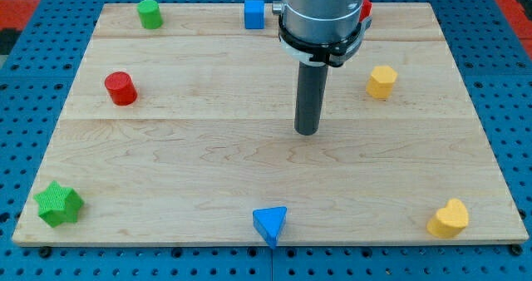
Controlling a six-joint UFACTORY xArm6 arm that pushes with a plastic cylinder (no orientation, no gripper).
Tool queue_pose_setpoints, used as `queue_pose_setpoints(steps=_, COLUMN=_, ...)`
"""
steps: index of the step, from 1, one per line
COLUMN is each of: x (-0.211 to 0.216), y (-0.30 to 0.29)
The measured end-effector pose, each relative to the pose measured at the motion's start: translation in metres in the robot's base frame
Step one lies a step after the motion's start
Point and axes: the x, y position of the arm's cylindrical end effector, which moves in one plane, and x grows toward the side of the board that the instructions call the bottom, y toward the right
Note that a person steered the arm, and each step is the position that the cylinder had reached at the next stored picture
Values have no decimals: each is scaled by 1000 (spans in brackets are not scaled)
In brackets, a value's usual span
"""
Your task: Slide your arm towards the top side of the board
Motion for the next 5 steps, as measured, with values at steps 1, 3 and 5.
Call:
queue_pose_setpoints(steps=1, x=0, y=-2)
queue_pose_setpoints(steps=3, x=-66, y=1)
queue_pose_setpoints(steps=5, x=-76, y=1)
